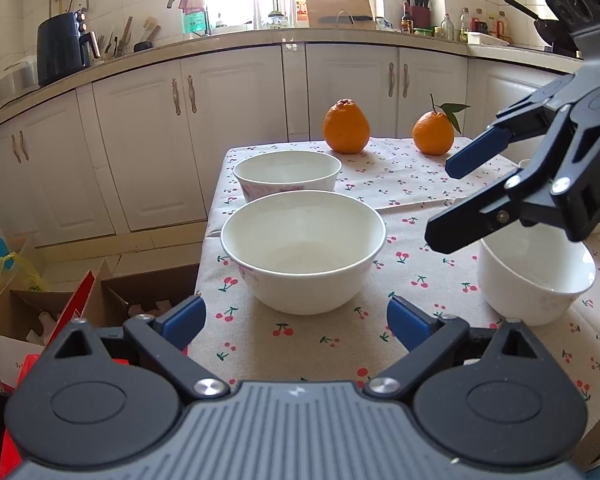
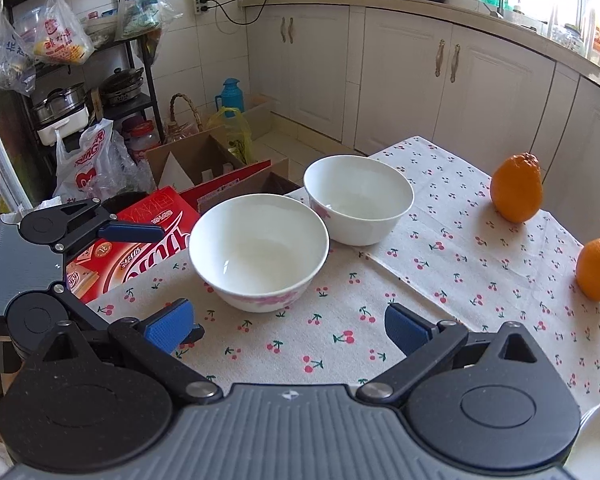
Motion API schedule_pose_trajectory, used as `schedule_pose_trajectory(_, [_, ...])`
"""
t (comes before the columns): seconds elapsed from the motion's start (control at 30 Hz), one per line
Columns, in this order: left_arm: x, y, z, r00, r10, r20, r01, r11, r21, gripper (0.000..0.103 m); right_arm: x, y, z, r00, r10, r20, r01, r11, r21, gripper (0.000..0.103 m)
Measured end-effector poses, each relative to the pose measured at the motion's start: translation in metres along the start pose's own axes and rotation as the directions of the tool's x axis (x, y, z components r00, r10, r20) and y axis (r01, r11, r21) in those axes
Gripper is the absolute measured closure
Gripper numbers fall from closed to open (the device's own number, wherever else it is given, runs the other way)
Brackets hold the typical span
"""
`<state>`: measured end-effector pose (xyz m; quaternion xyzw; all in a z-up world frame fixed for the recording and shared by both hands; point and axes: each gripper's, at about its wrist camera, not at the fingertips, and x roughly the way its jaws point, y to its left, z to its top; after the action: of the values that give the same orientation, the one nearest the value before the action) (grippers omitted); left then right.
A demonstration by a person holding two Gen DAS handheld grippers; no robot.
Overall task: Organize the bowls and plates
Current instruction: 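Move the right tool to the large white bowl and grip its rim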
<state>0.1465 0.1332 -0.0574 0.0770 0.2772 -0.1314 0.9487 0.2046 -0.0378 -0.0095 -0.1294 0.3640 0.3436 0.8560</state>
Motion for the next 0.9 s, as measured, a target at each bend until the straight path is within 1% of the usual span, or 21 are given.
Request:
schedule_pose_trajectory(0.2, [0.011,0.005,0.003,1.000,-0.010,0.002,0.010,1.000,0.006,0.006,0.017,-0.005,0.020,0.999,0.029,-0.017,-0.029,0.999,-0.016,0.000])
schedule_pose_trajectory(0.53, [0.025,0.002,0.009,0.999,-0.036,0.000,0.036,0.999,0.008,0.006,0.052,-0.021,0.038,0.992,0.108,-0.061,-0.106,0.994,0.034,0.000])
schedule_pose_trajectory(0.63, [0.028,0.000,0.011,0.999,-0.032,0.000,0.032,0.999,0.020,0.007,0.060,-0.023,0.042,0.991,0.118,-0.067,-0.116,0.992,0.042,0.001])
schedule_pose_trajectory(0.73, [0.030,-0.001,0.013,0.999,-0.033,0.001,0.033,0.999,0.025,0.007,0.067,-0.026,0.045,0.989,0.128,-0.077,-0.124,0.991,0.052,0.004])
schedule_pose_trajectory(0.9, [0.032,-0.002,0.013,0.999,-0.045,-0.003,0.045,0.998,0.039,0.009,0.077,-0.033,0.048,0.982,0.165,-0.089,-0.157,0.984,0.089,0.015])
